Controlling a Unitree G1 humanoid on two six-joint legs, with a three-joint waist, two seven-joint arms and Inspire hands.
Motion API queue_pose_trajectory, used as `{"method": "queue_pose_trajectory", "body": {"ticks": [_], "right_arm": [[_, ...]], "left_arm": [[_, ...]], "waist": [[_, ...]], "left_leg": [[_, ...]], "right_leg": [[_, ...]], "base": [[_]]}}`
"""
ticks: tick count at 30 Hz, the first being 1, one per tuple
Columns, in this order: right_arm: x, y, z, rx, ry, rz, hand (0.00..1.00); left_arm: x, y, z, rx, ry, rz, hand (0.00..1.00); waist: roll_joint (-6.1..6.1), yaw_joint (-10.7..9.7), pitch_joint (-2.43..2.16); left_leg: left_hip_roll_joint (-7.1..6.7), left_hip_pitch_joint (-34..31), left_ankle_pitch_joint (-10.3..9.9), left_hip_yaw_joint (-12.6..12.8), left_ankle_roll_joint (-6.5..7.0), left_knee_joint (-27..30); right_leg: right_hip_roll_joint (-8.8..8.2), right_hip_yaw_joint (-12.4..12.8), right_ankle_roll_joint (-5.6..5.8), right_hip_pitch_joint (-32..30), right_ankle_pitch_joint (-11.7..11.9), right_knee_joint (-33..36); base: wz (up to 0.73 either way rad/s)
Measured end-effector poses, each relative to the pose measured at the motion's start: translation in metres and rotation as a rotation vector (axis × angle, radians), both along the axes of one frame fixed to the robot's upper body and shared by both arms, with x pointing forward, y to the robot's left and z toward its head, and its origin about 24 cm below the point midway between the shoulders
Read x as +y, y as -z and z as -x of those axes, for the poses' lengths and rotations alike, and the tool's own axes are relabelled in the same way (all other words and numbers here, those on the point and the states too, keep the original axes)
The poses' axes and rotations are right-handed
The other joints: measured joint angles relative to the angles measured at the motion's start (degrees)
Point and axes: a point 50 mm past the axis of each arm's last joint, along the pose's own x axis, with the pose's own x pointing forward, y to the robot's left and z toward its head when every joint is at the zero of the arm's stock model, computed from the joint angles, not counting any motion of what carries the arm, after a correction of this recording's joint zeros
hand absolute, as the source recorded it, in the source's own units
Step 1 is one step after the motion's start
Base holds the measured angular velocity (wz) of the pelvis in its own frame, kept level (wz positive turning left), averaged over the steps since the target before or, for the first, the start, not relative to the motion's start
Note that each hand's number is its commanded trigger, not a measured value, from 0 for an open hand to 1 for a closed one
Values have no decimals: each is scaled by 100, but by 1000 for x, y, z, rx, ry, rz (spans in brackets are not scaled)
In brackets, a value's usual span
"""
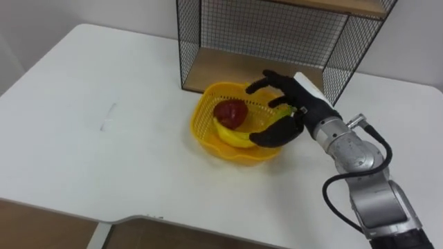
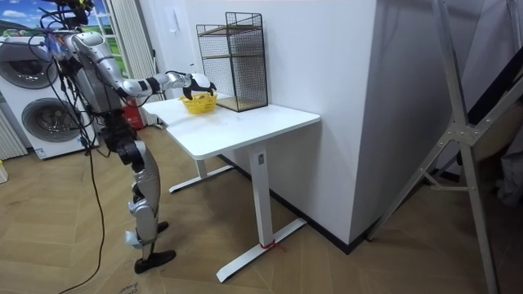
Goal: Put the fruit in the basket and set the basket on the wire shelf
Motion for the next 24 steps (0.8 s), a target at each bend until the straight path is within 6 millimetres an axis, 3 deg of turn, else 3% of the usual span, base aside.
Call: {"method": "queue_pose_trajectory", "body": {"ticks": [20,24], "right_arm": [[-3,-2,-1,-17,32,-78,0],[-2,-16,-1,-87,69,-188,0]], "left_arm": [[0,0,-1,-4,12,2,0],[0,1,8,14,-29,0,0]], "waist": [[7,-28,5],[96,-76,-46]], "left_leg": [[1,-13,-1,-13,1,38],[-7,29,-1,-13,1,17]], "right_leg": [[4,-30,-6,63,4,0],[4,-8,-6,97,4,-1]], "base": [[0],[0]]}}
